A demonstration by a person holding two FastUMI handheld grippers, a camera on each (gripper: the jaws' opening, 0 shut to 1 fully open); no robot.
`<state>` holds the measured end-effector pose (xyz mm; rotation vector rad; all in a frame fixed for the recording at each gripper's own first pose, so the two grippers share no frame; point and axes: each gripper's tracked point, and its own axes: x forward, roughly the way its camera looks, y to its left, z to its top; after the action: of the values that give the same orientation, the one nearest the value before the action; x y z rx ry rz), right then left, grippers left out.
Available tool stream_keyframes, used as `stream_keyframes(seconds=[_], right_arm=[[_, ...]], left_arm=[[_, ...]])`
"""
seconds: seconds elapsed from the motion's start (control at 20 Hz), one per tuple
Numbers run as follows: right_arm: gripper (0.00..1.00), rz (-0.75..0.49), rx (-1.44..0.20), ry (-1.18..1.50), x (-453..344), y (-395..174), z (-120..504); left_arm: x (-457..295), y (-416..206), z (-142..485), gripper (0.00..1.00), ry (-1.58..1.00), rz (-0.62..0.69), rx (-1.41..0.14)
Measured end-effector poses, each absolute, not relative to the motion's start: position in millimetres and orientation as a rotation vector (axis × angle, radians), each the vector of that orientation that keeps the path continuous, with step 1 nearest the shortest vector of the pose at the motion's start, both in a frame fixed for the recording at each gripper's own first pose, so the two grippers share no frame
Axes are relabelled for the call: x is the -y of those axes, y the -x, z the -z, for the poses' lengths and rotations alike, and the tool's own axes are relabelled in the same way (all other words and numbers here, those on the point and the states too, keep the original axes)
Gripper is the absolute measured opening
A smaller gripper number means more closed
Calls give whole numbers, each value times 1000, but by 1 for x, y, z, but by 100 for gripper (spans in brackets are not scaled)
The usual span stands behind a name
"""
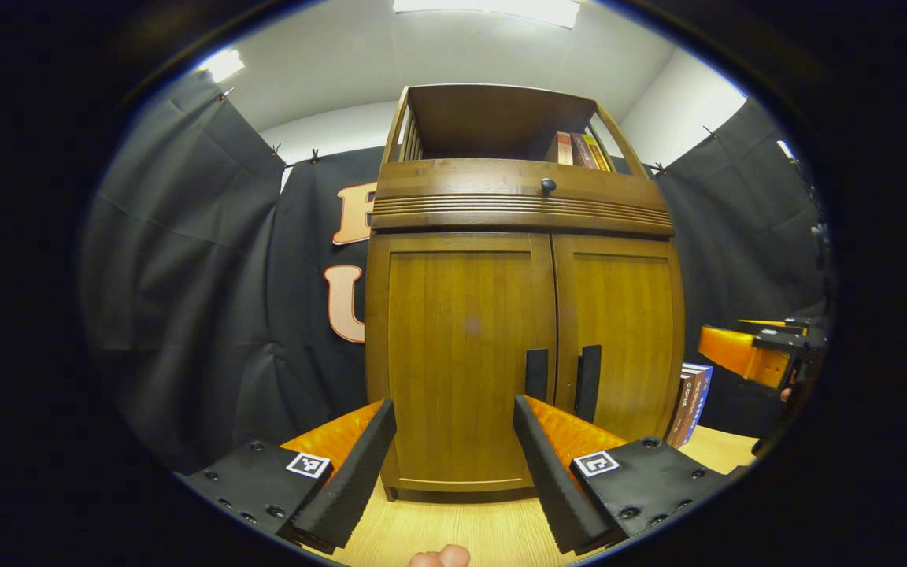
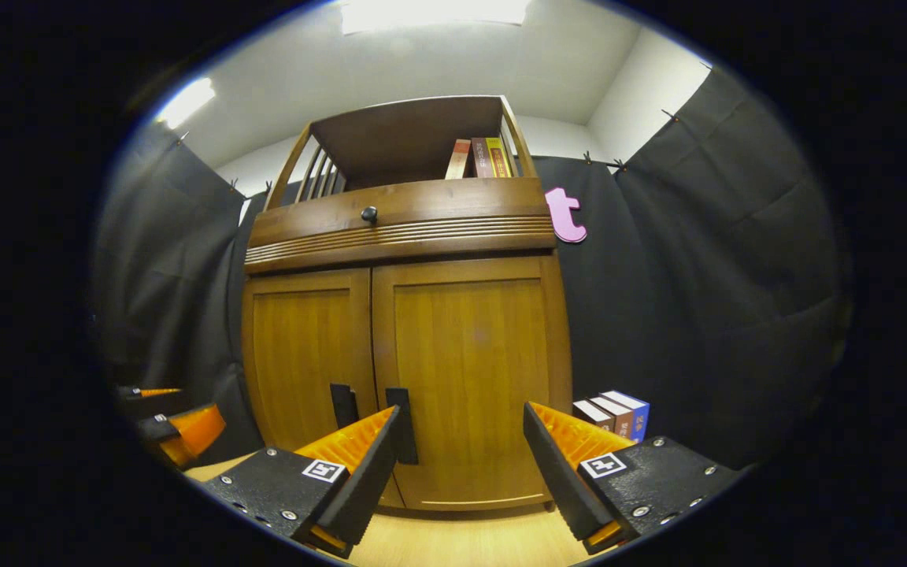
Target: Open the right door of the double-door shoe cabinet with the right hand, and open the left door with the left hand.
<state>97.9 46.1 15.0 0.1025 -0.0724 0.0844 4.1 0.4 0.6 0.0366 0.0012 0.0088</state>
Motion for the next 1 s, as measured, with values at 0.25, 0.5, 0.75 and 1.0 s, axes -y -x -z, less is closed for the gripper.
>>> stream_keyframes(seconds=[0.25,0.5,0.75,1.0], right_arm=[[93,-163,2,-91,-81,-165,8],[93,-187,-66,-50,-113,-228,43],[93,-127,-98,40,-114,-263,72],[100,-128,-128,20,-118,-272,89]], left_arm=[[-9,13,0,96,15,-14,-15],[-37,32,-1,98,14,-62,-28],[-55,39,-8,94,-22,-108,-13],[-56,37,-10,96,-18,-100,-6]])
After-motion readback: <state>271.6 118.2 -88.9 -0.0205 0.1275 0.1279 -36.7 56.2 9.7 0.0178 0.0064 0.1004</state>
